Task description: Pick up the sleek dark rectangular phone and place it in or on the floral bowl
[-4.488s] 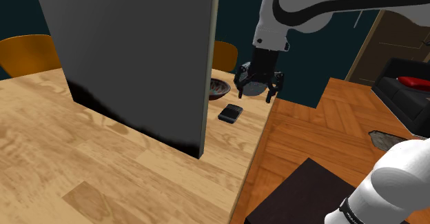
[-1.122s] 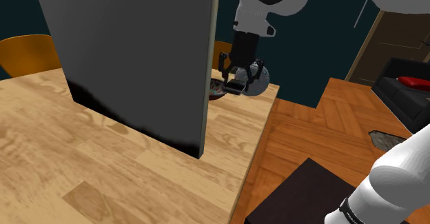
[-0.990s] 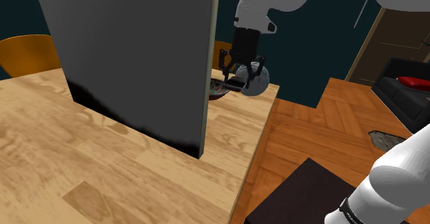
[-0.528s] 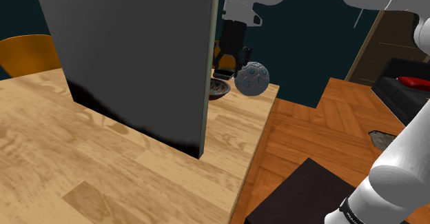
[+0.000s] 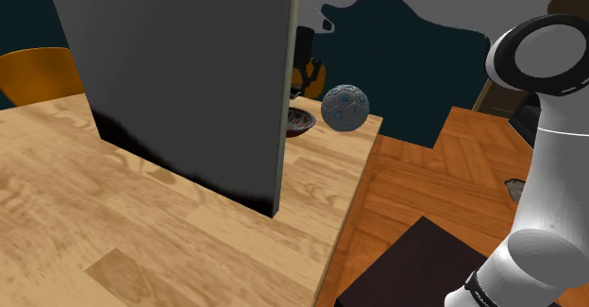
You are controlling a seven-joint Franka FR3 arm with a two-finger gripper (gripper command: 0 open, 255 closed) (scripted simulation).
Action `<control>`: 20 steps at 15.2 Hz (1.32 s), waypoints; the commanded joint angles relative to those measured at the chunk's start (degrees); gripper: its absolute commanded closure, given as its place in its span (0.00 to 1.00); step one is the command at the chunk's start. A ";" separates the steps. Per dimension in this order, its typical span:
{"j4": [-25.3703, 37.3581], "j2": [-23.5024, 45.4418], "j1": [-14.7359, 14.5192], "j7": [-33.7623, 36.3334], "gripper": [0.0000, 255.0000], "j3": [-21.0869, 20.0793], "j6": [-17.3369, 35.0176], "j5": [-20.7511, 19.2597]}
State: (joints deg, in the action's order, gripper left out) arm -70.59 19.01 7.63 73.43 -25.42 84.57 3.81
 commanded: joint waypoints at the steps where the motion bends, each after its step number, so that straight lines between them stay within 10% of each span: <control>1: -0.99 0.36 0.02 -0.21 1.00 0.09 1.33 -0.15; 20: -12.43 -1.56 1.10 -2.00 1.00 0.32 10.79 0.65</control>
State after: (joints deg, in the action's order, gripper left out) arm -83.02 17.45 8.73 71.43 -25.10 95.35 4.45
